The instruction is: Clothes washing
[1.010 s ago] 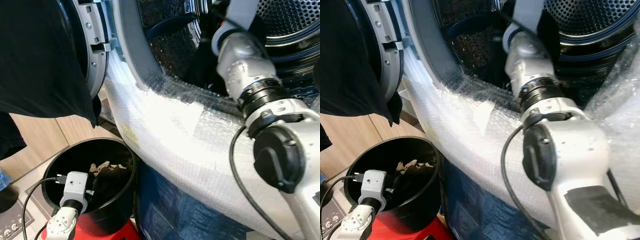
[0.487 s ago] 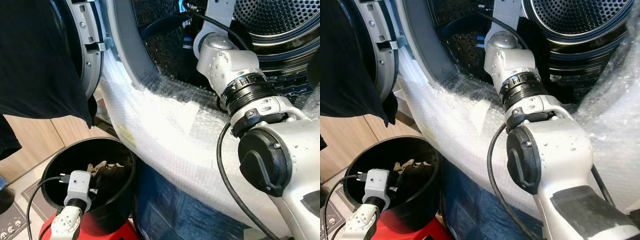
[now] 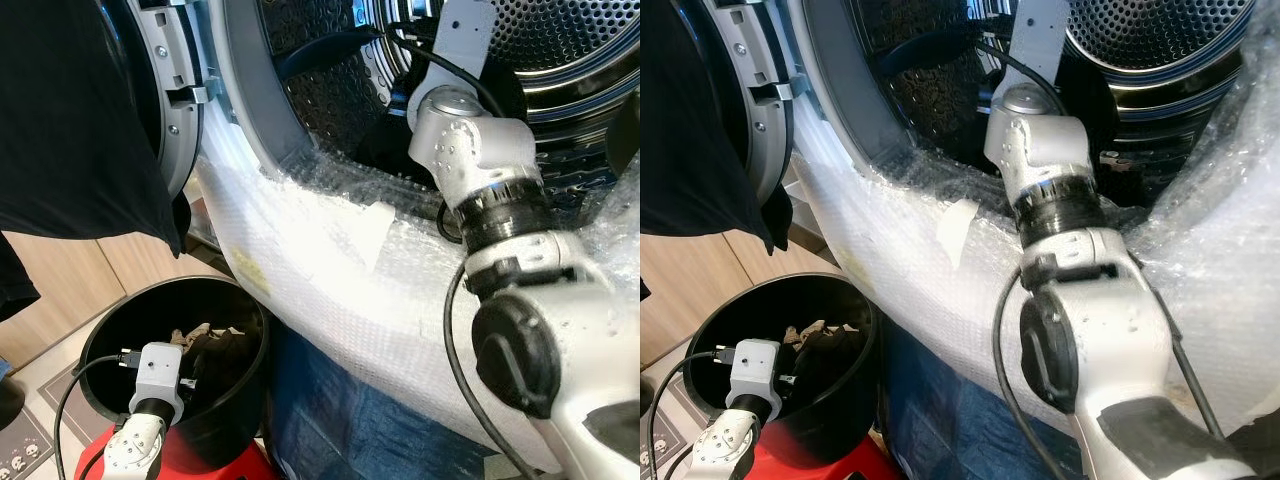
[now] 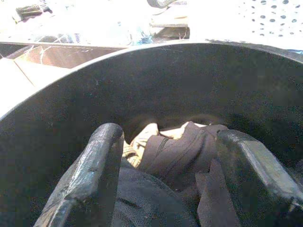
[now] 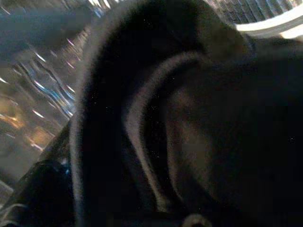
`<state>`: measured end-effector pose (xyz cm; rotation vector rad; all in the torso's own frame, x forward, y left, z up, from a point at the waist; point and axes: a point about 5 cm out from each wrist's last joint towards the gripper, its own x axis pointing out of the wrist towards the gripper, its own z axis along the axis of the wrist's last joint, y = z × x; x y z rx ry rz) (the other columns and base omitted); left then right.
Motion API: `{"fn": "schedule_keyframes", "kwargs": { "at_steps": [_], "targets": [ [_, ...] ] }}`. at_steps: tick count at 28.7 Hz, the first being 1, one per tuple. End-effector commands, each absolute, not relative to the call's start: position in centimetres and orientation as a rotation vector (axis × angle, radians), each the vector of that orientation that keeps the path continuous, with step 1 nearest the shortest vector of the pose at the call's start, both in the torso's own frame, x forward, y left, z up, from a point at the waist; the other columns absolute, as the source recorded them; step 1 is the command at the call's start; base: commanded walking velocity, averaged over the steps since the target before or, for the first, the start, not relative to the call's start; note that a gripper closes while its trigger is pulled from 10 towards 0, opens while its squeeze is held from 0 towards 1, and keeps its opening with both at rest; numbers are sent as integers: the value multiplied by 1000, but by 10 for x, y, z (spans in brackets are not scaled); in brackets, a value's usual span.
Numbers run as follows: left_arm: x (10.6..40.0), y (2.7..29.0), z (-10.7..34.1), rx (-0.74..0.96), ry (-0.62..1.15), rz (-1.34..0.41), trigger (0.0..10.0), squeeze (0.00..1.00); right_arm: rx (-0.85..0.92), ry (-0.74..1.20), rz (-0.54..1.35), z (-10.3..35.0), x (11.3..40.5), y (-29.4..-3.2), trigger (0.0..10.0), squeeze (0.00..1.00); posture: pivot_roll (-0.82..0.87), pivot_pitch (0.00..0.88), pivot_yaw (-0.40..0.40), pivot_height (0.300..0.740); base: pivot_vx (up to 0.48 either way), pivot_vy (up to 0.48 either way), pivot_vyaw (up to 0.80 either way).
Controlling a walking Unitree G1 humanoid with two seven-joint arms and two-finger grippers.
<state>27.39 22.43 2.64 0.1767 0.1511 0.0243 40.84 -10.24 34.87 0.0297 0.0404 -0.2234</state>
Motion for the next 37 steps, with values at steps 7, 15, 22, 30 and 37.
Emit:
{"fn": "schedule_keyframes", "kwargs": {
  "at_steps": [7,15,22,30,37],
  "targets": [
    [247,210,-14,139,366,-17,10000,0,35,-7,-298,348,382,-123,10000,0,14,112,-79,740,0,0,0],
    [247,211,-14,141,372,-20,10000,0,-8,14,-386,338,361,-152,10000,0,6,115,-74,740,0,0,0],
    [247,211,-14,141,372,-23,10000,0,-9,-9,-425,345,351,-169,10000,0,10,118,-74,740,0,0,0],
    [249,211,-13,147,379,-35,10000,0,-11,-96,-303,364,339,-157,10000,0,-4,114,-66,740,0,0,0],
    [254,210,-10,150,371,-39,10000,0,-35,-112,-142,361,335,-127,10000,0,-13,111,-62,740,0,0,0]
  ]
}}
